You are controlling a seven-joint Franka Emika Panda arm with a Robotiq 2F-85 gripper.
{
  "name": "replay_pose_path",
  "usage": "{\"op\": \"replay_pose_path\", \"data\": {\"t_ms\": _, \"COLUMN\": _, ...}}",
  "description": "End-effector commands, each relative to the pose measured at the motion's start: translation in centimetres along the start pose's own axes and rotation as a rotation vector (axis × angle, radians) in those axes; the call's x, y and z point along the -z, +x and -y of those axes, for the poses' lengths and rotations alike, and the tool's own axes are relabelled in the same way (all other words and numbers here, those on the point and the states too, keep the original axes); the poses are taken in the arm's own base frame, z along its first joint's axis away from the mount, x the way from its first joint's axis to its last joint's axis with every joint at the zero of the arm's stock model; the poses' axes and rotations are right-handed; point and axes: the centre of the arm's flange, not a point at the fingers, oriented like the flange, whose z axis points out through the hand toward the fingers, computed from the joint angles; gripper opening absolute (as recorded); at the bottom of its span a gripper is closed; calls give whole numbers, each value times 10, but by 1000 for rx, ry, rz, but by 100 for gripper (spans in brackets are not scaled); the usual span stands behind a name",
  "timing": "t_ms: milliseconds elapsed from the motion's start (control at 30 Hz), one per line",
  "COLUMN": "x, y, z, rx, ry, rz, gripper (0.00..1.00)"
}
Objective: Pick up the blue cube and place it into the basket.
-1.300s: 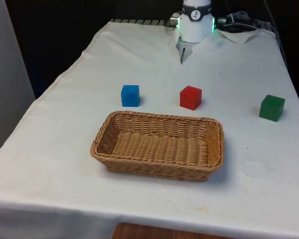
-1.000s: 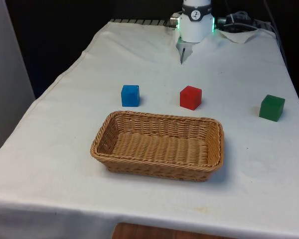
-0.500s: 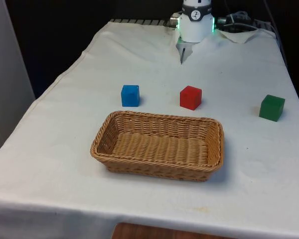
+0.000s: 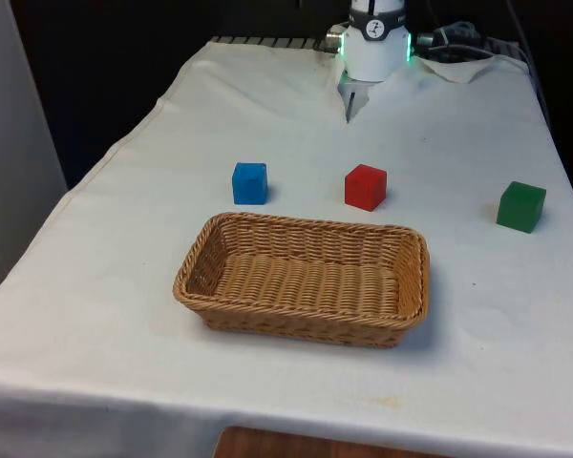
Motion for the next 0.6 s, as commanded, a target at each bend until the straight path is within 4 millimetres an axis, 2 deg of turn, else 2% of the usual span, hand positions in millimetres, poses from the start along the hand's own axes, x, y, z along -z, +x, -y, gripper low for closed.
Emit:
{"op": "replay_pose_path", "data": {"t_ms": 0, "x": -2, "y": -1, "z": -1, "rx": -4, "ry": -9, "rz": -19, "gripper": 100}}
{"op": "replay_pose_path", "data": {"t_ms": 333, "x": -20, "y": -4, "z": -16, "rx": -9, "ry": -2, "rz": -31, "gripper": 100}}
{"op": "replay_pose_path", "data": {"t_ms": 567, "x": -34, "y": -10, "z": -36, "rx": -11, "ry": 2, "rz": -54, "gripper": 100}}
